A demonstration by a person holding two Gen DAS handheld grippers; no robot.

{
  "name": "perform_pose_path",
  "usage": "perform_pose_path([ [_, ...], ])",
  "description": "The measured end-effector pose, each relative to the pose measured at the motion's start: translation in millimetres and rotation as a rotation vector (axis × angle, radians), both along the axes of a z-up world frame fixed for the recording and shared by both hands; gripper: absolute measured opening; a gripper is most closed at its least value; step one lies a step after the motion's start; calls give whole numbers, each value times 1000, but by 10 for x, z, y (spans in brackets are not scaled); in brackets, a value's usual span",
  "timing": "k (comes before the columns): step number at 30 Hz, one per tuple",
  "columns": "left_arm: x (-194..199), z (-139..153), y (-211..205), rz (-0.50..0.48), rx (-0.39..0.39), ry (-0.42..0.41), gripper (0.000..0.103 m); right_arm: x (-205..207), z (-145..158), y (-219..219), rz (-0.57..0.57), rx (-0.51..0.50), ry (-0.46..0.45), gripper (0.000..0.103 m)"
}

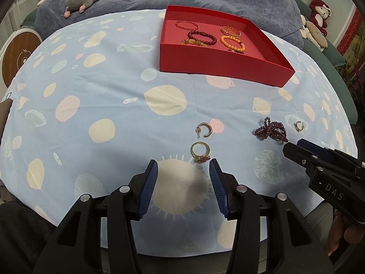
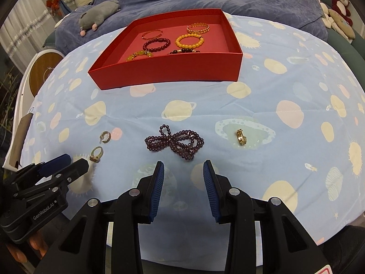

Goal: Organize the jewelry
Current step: 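Grasp the gold red-stone ring with the left tool while the right tool grasps the purple bow bracelet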

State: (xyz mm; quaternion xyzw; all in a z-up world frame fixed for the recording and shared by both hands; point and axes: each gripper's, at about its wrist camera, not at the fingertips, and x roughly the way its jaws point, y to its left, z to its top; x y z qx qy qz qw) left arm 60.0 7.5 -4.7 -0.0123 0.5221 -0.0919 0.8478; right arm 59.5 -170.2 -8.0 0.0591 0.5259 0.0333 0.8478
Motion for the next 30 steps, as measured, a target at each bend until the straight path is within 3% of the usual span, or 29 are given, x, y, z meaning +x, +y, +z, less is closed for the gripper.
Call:
perform_pose_path([
  [8,28,-49,1,-2,-15,15,45,130,-66,22,7,-9,9,30],
  [10,30,-56,-4,-4,-18,17,46,161,-96,16,10,-11,20,16],
  [13,33,-59,-15,-11,-27,20,46,178,-114,0,8,7,26,4],
  [23,47,-71,-84,-31,-30,17,44,86,9,1,18,45,-5,3],
  [30,100,-113,-109,-37,-42,26,30,10,35,-42,7,57,-3,3],
])
